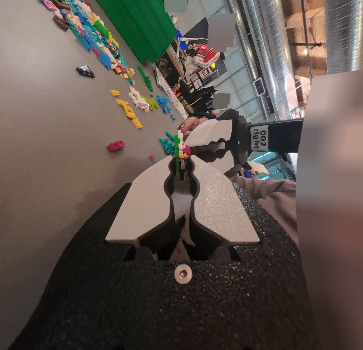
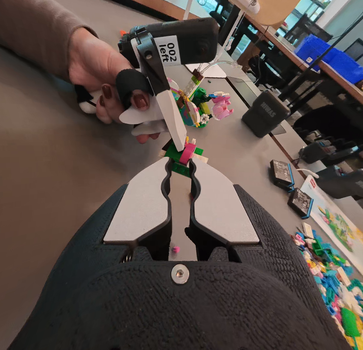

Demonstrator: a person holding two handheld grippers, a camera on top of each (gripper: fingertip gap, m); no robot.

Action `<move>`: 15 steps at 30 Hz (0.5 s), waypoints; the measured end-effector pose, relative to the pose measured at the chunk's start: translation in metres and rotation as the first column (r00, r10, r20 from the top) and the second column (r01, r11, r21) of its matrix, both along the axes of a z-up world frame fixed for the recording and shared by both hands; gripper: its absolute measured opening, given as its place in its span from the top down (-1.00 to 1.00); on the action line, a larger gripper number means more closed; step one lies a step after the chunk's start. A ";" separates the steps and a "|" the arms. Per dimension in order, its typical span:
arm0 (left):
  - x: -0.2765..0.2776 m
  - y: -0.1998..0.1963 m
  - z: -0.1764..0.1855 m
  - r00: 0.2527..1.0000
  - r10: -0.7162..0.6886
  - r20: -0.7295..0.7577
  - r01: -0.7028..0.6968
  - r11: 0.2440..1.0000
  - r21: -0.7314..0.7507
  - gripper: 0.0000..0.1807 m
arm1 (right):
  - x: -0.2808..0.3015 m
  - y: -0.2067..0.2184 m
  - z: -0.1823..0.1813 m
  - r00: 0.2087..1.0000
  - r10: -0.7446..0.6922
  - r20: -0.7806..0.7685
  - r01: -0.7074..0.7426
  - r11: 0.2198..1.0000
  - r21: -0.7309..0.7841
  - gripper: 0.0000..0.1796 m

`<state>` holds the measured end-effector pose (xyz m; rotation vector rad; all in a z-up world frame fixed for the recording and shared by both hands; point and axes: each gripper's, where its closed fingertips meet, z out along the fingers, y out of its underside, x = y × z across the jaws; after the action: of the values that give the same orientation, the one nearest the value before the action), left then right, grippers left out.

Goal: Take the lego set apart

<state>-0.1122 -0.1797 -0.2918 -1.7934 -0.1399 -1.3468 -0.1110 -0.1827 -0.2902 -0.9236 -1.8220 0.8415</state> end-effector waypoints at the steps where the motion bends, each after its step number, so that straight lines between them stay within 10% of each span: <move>1: 0.001 -0.001 -0.001 1.000 -0.003 -0.009 0.003 1.000 0.003 0.88 | 0.001 0.000 0.000 1.000 0.002 0.003 -0.002 1.000 0.008 0.82; 12: 0.029 -0.024 -0.023 0.906 -0.217 -0.362 0.204 0.976 -0.075 0.88 | 0.021 -0.019 -0.011 0.980 0.196 0.021 -0.187 0.890 0.417 0.56; 15: 0.030 -0.030 -0.028 0.884 -0.274 -0.378 0.250 0.962 -0.114 0.88 | 0.026 -0.031 -0.022 0.960 0.270 0.068 -0.267 0.821 0.504 0.79</move>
<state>-0.0820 -0.2093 -0.3194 -2.1571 0.2922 -1.1412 -0.0853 -0.2139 -0.3119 -0.3241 -2.0566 0.4753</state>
